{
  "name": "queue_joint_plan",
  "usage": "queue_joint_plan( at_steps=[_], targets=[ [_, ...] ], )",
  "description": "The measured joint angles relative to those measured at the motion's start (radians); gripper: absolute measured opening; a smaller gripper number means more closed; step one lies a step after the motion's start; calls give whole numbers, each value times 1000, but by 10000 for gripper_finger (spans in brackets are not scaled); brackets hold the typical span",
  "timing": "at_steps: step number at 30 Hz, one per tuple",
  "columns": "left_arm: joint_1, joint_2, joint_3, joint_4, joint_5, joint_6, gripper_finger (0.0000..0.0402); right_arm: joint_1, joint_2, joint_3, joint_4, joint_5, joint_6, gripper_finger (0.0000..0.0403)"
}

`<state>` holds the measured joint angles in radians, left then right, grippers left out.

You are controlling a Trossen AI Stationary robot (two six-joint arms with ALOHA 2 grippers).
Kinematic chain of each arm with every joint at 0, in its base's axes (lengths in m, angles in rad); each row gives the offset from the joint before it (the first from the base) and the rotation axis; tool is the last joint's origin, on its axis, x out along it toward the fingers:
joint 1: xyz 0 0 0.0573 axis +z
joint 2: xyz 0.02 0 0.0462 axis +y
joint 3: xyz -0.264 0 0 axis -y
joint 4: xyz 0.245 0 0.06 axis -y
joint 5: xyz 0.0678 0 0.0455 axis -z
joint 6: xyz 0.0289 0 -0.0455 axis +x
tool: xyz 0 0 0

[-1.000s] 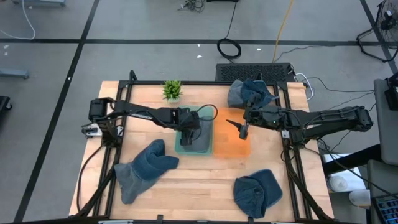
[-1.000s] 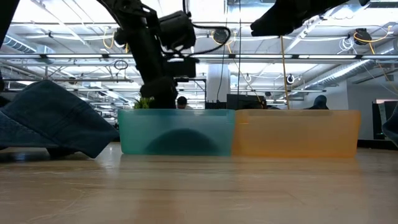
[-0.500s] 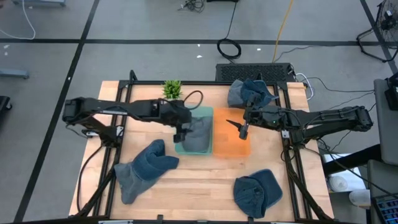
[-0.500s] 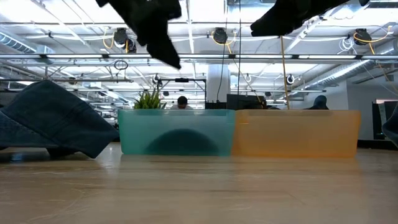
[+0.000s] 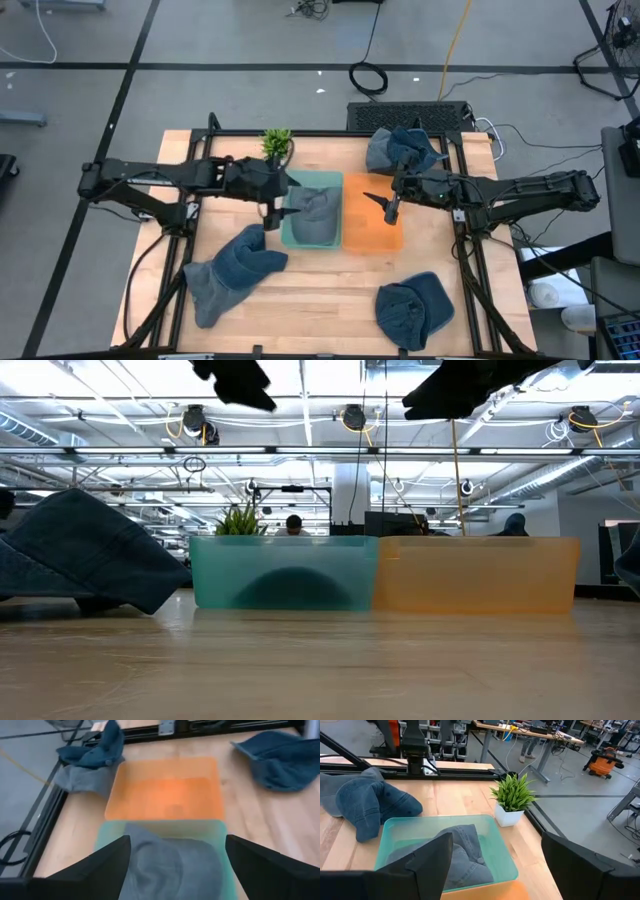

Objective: Pick & Place hat
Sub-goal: Put the top gray cap into the green bin

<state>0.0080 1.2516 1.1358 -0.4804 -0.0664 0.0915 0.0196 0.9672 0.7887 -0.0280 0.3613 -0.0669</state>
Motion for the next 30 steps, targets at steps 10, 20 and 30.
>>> queue_joint_plan(
  at_steps=[10,20,30],
  targets=[
    [-104,-87,0,-67,-110,-16,297,2,0,0,-8,-2,0,293],
    [-141,-290,-167,63,-231,-10,311,2,0,0,-7,-25,3,293],
    [-130,-599,-422,215,-512,-60,318,81,18,0,97,246,64,293]
  ],
)
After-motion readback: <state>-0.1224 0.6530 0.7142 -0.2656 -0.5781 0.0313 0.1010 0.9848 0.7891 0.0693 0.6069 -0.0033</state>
